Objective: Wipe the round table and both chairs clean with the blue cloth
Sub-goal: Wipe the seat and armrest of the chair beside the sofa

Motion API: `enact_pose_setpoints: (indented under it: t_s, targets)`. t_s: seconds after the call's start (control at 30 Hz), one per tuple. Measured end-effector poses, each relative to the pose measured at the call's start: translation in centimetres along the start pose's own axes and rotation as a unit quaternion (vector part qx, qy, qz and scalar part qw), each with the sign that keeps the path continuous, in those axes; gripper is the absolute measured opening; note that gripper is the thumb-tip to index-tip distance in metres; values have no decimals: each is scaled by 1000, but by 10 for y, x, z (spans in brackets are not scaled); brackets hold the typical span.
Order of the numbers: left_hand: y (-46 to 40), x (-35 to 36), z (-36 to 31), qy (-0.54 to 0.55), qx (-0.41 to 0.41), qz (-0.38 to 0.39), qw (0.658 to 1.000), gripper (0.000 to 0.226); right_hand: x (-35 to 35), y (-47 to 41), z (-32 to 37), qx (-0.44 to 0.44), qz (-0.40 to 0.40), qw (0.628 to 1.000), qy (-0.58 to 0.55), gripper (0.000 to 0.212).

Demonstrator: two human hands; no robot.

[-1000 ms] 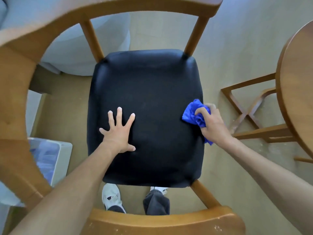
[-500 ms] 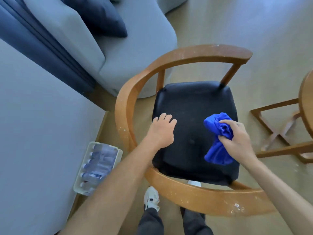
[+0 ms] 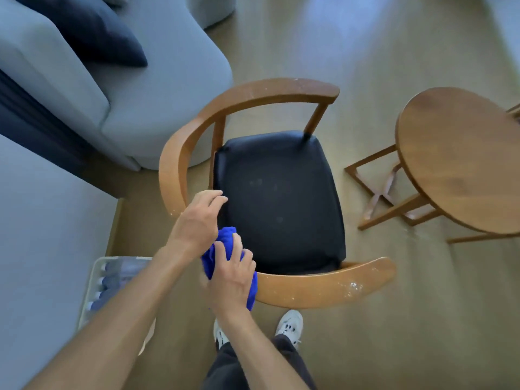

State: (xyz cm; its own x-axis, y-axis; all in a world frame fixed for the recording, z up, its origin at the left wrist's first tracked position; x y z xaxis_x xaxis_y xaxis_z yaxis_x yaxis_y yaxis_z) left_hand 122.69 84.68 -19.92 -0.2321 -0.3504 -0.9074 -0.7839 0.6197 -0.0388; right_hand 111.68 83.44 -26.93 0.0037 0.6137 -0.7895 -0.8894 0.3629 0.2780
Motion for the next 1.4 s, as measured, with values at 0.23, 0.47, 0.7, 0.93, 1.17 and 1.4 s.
enact_pose_setpoints:
  t_s: [0.23,0.47,0.7,0.93,1.17,1.4]
  targets:
    - [27,78,-32,-67,17,59,996,39,-47,50,-86,-169,-102,976,89,33]
    - [57,142,-64,-96,-29,161,982,46,-200,50,-300,-21,-218,970,105,32]
    - [63,146,-62,-82,-59,114,988,44,-247,55,-326,123,-322,928,139,37]
    - [63,145,-56,-77,-86,81,990,49,-106,71,-146,-60,-236,961,134,22]
    - [63,150,-59,-93,-88,88,988,51,-161,65,-236,-107,-232,950,178,17]
    - [64,150,-62,-105,-80,88,987,53,-226,43,-313,99,-292,937,163,23]
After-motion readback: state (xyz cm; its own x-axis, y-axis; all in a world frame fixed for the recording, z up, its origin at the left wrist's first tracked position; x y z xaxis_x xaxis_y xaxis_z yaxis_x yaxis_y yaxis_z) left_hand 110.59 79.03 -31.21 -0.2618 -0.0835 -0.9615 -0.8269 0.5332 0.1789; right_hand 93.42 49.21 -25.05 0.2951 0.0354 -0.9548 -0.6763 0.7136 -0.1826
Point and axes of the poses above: each hand's wrist, its own y-axis away from the middle knuckle, its own x-axis out of the palm, z = x × y, the point moved 10 cm from there along -y, towards the middle knuckle, and after that the axes turned 5 degrees about -x, right-handed, at the moved point
